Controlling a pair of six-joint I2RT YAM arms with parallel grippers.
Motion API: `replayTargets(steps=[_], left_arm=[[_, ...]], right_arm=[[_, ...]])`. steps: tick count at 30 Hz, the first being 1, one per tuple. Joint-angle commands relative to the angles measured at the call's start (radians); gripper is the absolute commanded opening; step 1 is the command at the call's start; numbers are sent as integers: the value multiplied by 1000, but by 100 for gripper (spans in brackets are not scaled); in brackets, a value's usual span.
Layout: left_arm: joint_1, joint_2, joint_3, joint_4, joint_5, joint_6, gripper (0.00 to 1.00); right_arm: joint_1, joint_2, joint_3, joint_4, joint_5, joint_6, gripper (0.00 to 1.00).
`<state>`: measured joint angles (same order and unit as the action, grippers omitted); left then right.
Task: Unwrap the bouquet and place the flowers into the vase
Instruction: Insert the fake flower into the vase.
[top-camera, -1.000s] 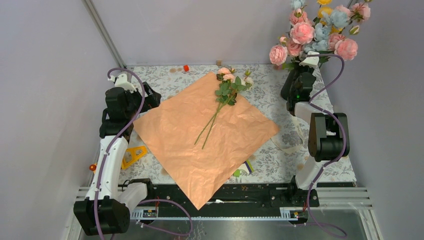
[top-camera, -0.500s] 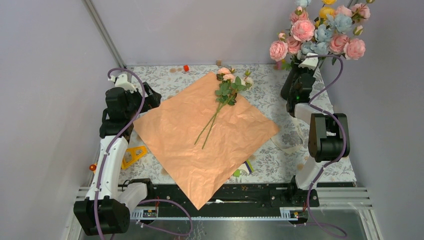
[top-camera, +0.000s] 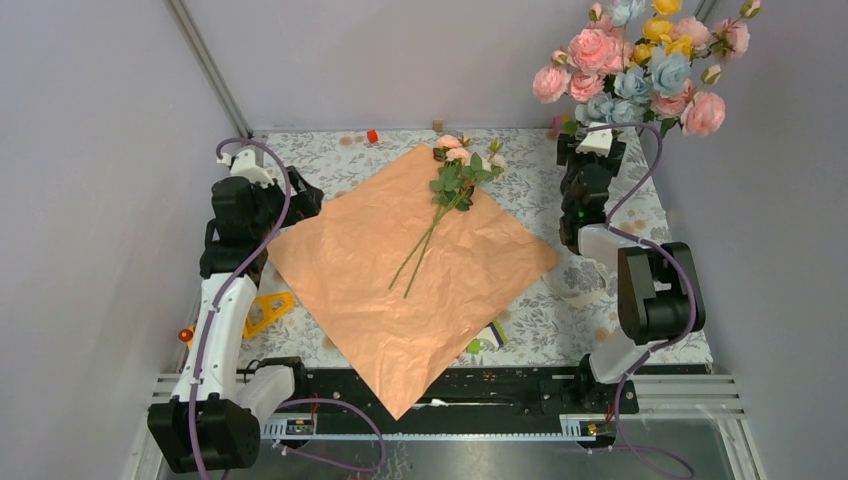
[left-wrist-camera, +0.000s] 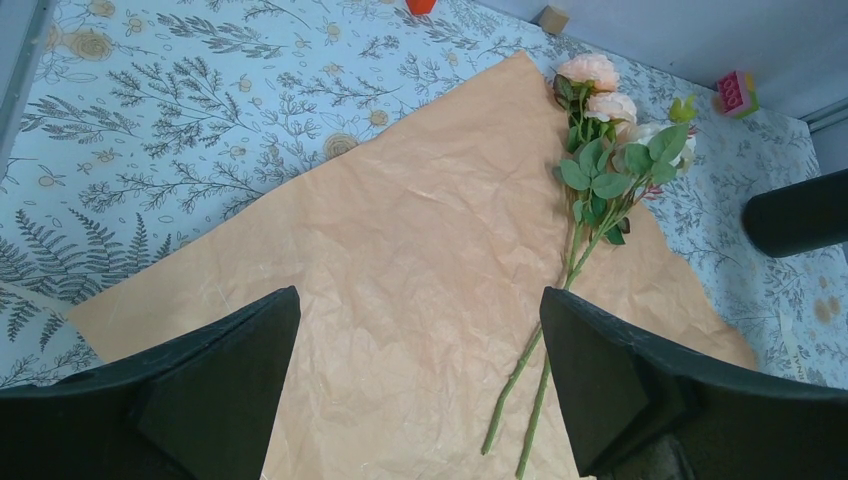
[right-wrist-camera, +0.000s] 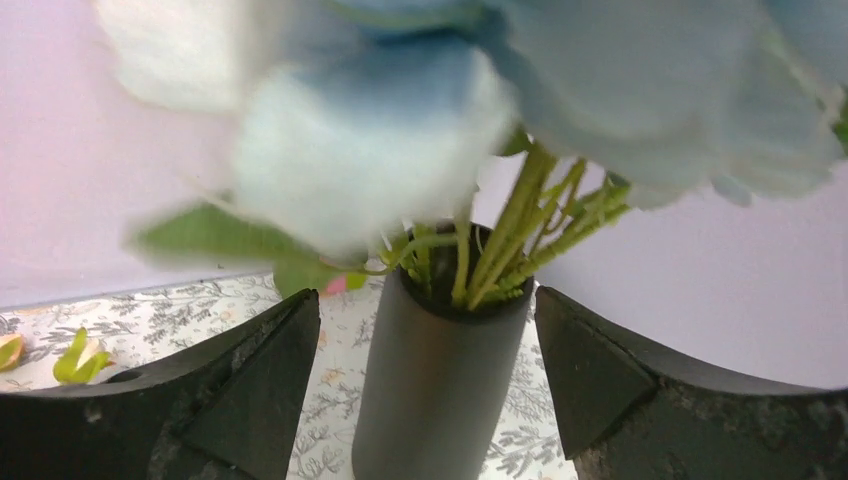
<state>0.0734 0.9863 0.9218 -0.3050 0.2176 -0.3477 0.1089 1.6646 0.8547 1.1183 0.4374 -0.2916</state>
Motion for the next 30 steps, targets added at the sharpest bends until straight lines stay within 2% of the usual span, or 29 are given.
replayTargets(steps=[1,9,14,17,21,30], left_arm=[[6,-32,-7,57,20,7,99],[-1,-39,-10,52,17,13,99],[-37,-35,-2,24,-12,23,99],[-81,-19,12,-7,-27,16,99],[-166,-13,-5,-12,-25,-61,99],[-437,41,-128,85,-93,-193,98]], right_arm=[[-2,-83,-29,2,50,22,86],[9,-192,-112,-60,55,70,87],[17,-311,-167,-182,23,123,87],[19,-400,-176,-333,-39,191,85],[41,-534,-167,-554,-143,282,88],[65,-740,-132,-1006,-373,571,84]])
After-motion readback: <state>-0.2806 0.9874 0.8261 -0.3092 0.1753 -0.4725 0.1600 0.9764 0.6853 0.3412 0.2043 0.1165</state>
